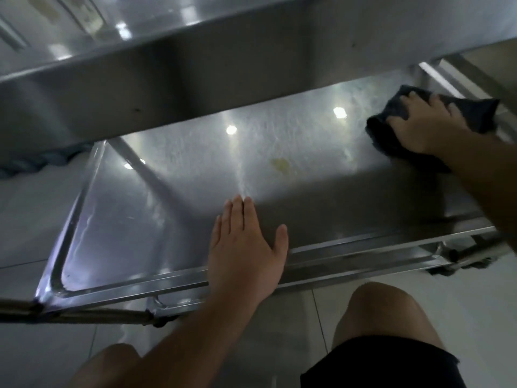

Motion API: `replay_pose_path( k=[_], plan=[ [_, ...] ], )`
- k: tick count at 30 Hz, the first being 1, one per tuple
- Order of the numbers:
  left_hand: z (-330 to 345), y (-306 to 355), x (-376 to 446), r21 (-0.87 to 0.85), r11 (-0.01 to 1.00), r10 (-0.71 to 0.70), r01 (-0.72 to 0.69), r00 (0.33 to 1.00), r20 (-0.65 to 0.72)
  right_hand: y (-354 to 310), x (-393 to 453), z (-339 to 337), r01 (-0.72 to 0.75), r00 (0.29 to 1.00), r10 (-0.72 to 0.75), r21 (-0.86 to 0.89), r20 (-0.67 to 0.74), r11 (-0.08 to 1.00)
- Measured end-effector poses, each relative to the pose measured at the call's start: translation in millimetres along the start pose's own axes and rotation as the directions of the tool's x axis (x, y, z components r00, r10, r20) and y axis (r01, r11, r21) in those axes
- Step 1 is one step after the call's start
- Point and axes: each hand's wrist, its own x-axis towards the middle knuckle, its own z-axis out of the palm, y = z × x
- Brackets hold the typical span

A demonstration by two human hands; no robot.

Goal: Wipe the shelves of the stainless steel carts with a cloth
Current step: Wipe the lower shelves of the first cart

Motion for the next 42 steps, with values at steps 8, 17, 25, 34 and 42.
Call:
replay_pose_path(
  k=[8, 17, 25, 34, 42],
  plan=[
    [4, -1, 0, -0.024, 1.0, -0.01, 0.009, 1.0, -0.027, -204, -40, 32, 0.403, 0.913, -0.406, 0.046, 0.05, 0.914],
    [2, -1, -1, -0.019, 1.0, 0.013, -0.013, 1.0, -0.022, -87, -64, 21, 0.421, 0.907, -0.421, -0.019, 0.031, 0.907],
    [1, 2, 0, -0.048, 0.999, -0.006, 0.006, 1.0, 0.012, -34, -26, 4, -0.21, 0.977, 0.211, 0.097, 0.002, 0.973],
    [-7, -14, 13, -0.219, 0.976, 0.042, -0.015, 0.992, 0.119, -222, -59, 44, 0.393, 0.918, -0.393, 0.007, 0.061, 0.919],
    [-63, -123, 9, -0.205, 0.978, -0.012, 0.023, 0.998, 0.055, -156, -47, 31, 0.244, 0.97, -0.245, 0.022, 0.01, 0.969]
  ],
)
